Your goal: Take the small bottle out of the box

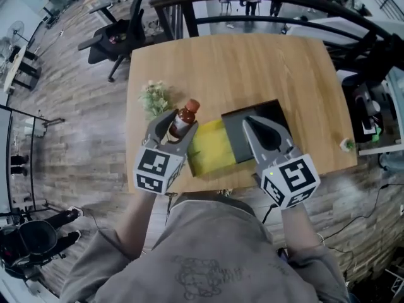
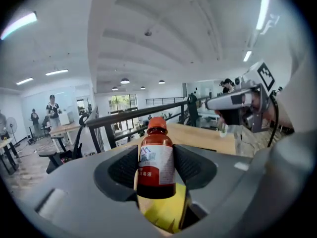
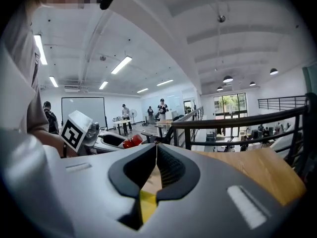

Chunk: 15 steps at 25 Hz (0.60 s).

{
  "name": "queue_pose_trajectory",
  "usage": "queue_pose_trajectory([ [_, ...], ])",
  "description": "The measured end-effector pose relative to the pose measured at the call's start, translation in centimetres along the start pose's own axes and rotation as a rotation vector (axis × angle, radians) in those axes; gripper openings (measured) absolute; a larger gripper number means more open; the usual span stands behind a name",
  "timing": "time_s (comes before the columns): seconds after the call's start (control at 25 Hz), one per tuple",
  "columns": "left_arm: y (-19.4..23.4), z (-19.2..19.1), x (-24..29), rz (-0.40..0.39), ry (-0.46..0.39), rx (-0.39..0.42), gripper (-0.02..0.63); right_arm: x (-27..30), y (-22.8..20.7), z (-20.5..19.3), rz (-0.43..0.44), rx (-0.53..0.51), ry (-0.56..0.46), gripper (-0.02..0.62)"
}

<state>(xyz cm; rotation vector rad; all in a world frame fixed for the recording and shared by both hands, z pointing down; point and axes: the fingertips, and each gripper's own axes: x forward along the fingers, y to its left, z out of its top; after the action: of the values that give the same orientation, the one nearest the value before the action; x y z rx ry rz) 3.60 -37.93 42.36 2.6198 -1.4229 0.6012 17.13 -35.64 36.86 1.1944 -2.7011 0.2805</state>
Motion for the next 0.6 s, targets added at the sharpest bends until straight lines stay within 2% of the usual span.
queue_pose_trajectory([
  [0.28, 2.6, 6.2, -6.5, 0.014, -0.203, 0.008, 0.224, -0.7, 4.1, 5.8, -0.030, -0.055, -0.112, 0.012],
  [0.6, 4.1, 10.3, -12.3, 0.000, -0.356, 0.018, 0.222, -2.3, 7.4, 10.9, -0.098, -0.099, -0.220, 0.012],
])
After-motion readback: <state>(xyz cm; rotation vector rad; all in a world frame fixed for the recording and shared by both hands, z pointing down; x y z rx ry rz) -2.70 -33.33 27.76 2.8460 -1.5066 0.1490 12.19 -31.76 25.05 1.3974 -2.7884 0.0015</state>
